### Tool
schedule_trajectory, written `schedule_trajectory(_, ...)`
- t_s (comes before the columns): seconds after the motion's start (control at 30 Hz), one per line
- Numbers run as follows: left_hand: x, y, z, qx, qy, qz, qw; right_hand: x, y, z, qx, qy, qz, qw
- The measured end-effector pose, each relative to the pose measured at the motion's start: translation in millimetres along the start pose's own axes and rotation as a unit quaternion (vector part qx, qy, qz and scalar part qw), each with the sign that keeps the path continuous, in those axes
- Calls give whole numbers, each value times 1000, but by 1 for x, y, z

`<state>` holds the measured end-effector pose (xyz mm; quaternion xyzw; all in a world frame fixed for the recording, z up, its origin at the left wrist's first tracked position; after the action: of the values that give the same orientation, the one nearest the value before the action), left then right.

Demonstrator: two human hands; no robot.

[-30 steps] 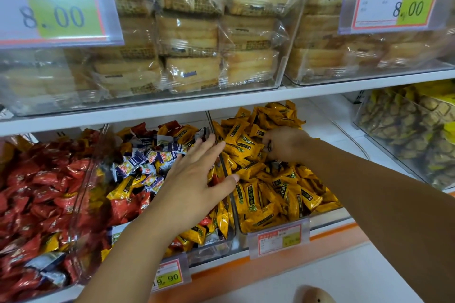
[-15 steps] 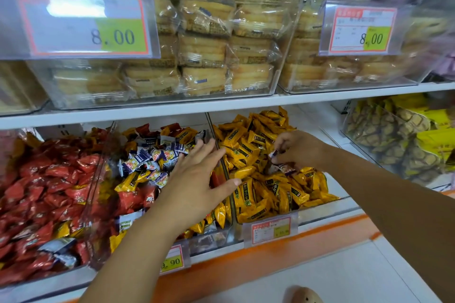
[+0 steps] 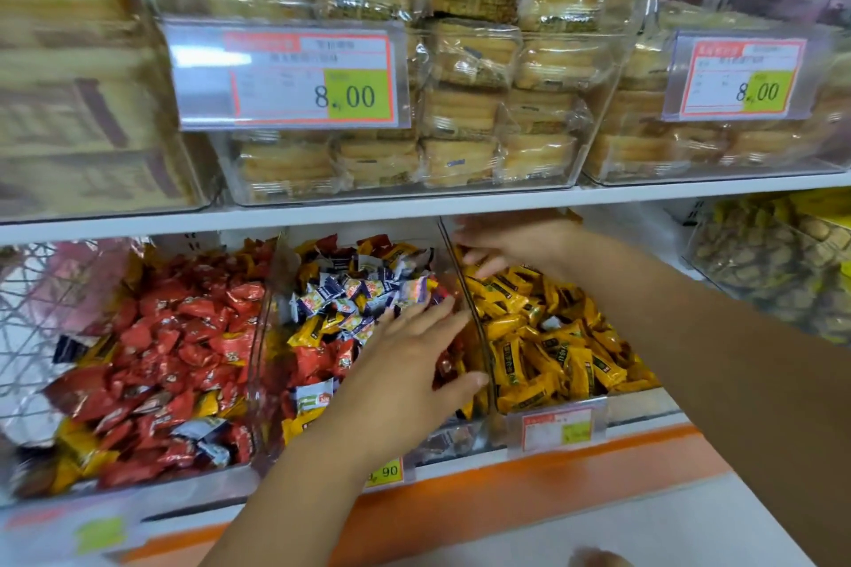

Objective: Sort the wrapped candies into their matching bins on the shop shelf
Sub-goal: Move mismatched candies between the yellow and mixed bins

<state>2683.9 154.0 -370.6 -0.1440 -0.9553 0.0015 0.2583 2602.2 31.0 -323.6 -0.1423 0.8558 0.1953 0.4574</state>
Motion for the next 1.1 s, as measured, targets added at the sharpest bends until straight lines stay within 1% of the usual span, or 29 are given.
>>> schedule_trajectory(0.03, 2, -1, 1, -2, 0, 3, 1000, 15, -1, -14, 15, 123, 38, 992)
schedule_trajectory(0.07, 4, -2, 1, -3, -4, 8, 1000, 34, 2, -29, 16, 273, 80, 959)
schedule_trajectory(0.1, 7, -4, 1, -4, -8, 11, 1000, 55, 4, -37, -5, 396, 112, 911)
schedule_trajectory(0.13, 9, -5, 1, -4, -12, 13, 1000, 76, 8, -38, -38, 478, 128, 868)
schedule_trajectory(0.17, 9, -7, 1, -4, -14, 13, 1000, 93, 11, -35, -67, 523, 129, 840)
schedule_trajectory(0.2, 10, -8, 1, -3, -15, 12, 1000, 107, 14, -29, -85, 541, 126, 828)
schedule_trajectory(0.27, 9, -9, 2, -2, -19, 11, 1000, 116, 18, -22, -79, 527, 113, 839)
schedule_trajectory(0.37, 9, -9, 4, -2, -19, 11, 1000, 112, 20, -19, -69, 491, 118, 860)
schedule_trajectory(0.47, 8, -7, 5, -3, -17, 12, 1000, 113, 23, -21, -65, 468, 105, 875)
schedule_trajectory(0.53, 5, -6, 5, -7, -14, 11, 1000, 114, 24, -22, -51, 426, 90, 899)
schedule_trajectory(0.6, 1, -5, 4, -9, -14, 8, 1000, 117, 27, -25, -44, 368, 99, 924)
schedule_trajectory(0.73, -3, -1, 4, -8, -15, 8, 1000, 119, 35, -33, -34, 337, 127, 933)
schedule_trajectory(0.83, -3, 2, 2, -8, -14, 9, 1000, 120, 35, -36, -17, 241, 137, 961)
schedule_trajectory(0.9, -4, 3, 1, -9, -14, 8, 1000, 120, 39, -38, -10, 222, 140, 965)
schedule_trajectory(0.93, -4, 3, 1, -10, -14, 7, 1000, 116, 40, -40, -1, 234, 128, 964)
schedule_trajectory(1.0, -4, 4, 0, -11, -16, 7, 1000, 92, 38, -44, 36, 245, 70, 966)
schedule_trajectory(1.07, -4, 4, 2, -13, -18, 6, 1000, 55, 35, -42, 76, 158, 8, 984)
schedule_trajectory(1.1, -3, 4, 3, -14, -18, 6, 1000, 36, 33, -36, 81, 108, -18, 991)
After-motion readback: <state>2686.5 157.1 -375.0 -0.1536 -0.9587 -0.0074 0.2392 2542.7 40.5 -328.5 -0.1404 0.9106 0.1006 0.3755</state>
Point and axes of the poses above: each hand's wrist, its own y-axis away from the middle knuckle, its own z-axis out of the palm, x = y × z, the point moved 10 cm from there along -y, towards the middle knuckle, and after that the axes turned 2 degrees about y, right-handed, at the moved point
